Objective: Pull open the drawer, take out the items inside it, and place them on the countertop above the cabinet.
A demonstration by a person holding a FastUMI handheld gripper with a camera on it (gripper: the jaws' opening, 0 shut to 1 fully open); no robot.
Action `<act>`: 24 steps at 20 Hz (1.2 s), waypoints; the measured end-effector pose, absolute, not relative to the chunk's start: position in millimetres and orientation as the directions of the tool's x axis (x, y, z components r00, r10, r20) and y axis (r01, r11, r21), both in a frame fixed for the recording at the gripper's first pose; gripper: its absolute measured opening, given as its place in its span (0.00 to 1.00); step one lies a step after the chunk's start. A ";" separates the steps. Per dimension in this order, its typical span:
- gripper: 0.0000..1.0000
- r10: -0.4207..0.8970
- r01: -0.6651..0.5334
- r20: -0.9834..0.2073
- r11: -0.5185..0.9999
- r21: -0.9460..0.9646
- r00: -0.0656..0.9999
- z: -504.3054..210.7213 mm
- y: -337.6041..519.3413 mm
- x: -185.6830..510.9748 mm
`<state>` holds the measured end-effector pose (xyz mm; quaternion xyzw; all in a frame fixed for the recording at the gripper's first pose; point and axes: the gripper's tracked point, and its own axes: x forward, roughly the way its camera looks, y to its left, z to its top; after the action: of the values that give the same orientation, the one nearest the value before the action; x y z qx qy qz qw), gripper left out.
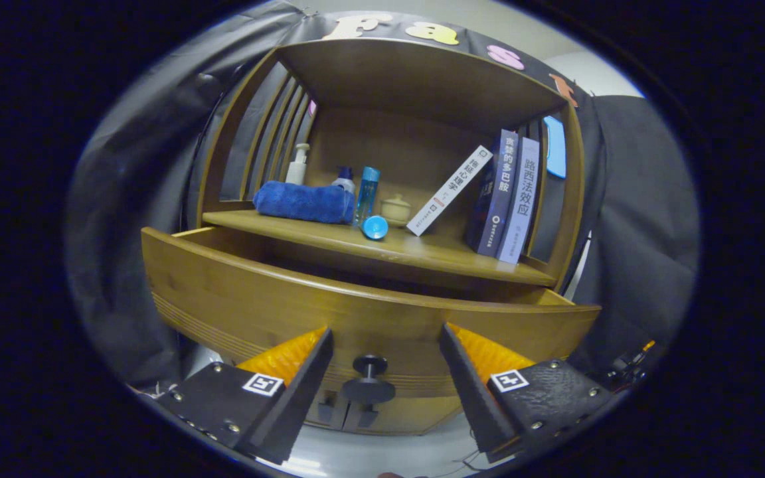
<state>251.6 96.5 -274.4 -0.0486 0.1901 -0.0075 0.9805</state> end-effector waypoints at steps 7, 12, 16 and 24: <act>0.98 -0.031 -0.008 -0.364 0.994 -0.107 0.931 -281.6 98.8 279.5; 0.98 -0.032 -0.005 -0.367 0.995 -0.099 0.929 -286.7 99.1 301.7; 0.98 -0.035 0.000 -0.371 0.996 -0.094 0.928 -288.7 102.0 312.4; 0.97 -0.052 0.009 -0.383 0.994 -0.111 0.922 -294.3 104.0 331.5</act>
<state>331.5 104.0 -294.3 -0.0538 0.1967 -0.0156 0.9789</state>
